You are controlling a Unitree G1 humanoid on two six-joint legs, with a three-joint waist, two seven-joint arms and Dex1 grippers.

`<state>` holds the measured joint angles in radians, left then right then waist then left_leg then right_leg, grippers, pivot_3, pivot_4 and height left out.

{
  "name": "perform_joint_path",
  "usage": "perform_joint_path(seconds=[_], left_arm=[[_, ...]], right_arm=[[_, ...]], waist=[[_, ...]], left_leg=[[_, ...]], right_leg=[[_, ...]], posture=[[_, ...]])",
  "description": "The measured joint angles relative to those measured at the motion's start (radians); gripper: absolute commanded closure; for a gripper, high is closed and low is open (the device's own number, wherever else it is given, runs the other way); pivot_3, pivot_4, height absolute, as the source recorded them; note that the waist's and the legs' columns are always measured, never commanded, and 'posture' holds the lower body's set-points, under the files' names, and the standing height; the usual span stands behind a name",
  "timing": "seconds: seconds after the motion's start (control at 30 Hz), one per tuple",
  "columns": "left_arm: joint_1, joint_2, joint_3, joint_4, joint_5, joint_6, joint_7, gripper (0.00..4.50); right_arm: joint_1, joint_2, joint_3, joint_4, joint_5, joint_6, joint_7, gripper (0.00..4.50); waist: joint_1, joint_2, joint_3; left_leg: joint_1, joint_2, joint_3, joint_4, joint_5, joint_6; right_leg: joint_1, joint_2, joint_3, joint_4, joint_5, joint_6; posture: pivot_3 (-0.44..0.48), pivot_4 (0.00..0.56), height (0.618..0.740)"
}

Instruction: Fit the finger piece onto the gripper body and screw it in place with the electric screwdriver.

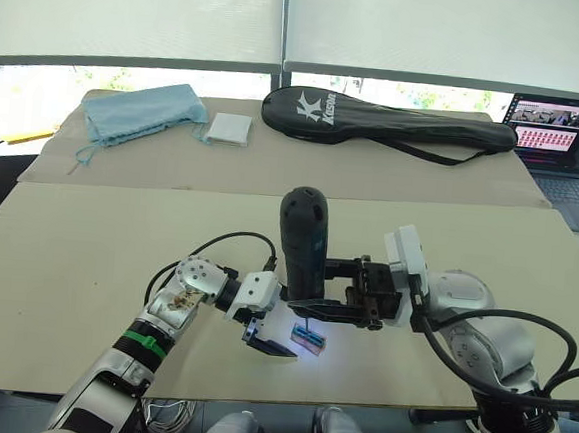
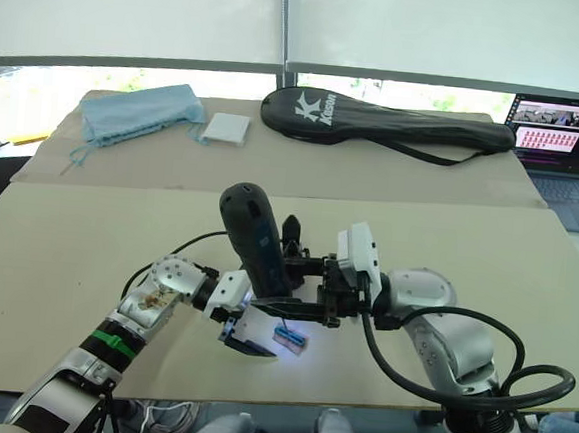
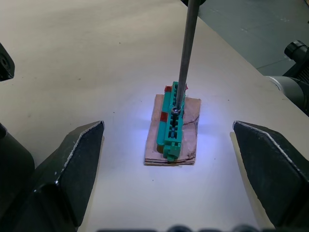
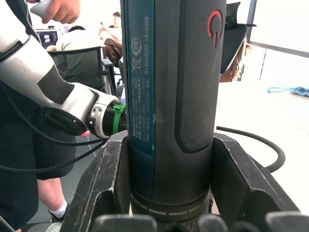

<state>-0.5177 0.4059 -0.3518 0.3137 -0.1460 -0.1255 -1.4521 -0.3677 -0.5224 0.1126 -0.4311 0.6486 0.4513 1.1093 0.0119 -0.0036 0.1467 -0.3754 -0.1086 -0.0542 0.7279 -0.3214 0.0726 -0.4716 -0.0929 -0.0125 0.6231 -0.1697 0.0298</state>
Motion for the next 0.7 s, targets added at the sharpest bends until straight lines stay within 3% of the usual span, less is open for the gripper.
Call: perform_joint_path(seconds=[0.7], left_arm=[[0.000, 0.000, 0.000, 0.000, 0.000, 0.000, 0.008, 0.00]], right_arm=[[0.000, 0.002, 0.002, 0.009, -0.017, -0.005, 0.003, 2.62]], waist=[[0.000, 0.000, 0.000]], left_leg=[[0.000, 0.000, 0.000, 0.000, 0.000, 0.000]], right_leg=[[0.000, 0.000, 0.000, 0.000, 0.000, 0.000]], posture=[[0.000, 0.150, 0.736]])
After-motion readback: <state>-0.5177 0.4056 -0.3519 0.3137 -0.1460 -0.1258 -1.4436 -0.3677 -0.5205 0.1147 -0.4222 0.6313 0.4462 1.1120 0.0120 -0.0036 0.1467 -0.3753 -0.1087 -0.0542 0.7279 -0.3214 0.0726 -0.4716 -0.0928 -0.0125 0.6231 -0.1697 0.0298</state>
